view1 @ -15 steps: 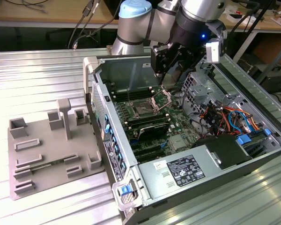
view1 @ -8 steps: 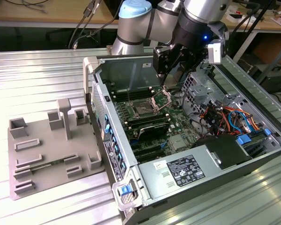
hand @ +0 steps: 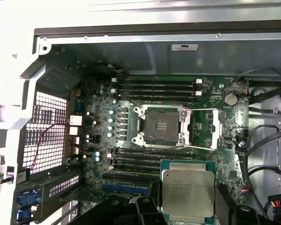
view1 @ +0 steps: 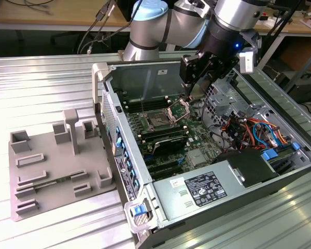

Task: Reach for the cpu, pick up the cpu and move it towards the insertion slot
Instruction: 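Pick up the cpu and move it towards the insertion slot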

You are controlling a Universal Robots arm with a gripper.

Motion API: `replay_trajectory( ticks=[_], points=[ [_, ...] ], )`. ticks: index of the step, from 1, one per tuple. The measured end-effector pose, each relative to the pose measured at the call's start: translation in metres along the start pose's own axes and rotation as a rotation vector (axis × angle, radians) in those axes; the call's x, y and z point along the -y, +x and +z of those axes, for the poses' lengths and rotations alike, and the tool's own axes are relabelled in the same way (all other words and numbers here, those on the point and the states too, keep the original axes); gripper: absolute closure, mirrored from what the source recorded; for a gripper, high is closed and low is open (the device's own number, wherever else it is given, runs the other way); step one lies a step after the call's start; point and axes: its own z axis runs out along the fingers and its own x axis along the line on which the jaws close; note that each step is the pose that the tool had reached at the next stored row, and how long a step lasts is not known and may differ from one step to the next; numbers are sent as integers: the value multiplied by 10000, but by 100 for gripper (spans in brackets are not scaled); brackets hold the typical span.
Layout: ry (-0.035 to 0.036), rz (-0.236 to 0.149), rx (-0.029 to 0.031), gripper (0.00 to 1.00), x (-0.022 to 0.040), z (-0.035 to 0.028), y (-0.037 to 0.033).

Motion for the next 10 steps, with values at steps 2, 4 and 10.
replay_trajectory(
  ticks=[2,4,10],
  points=[
    [0,0,0,46,1,4,-14],
    [0,0,0,46,1,7,-24],
    [0,0,0,46,5,26,-58]
  ],
)
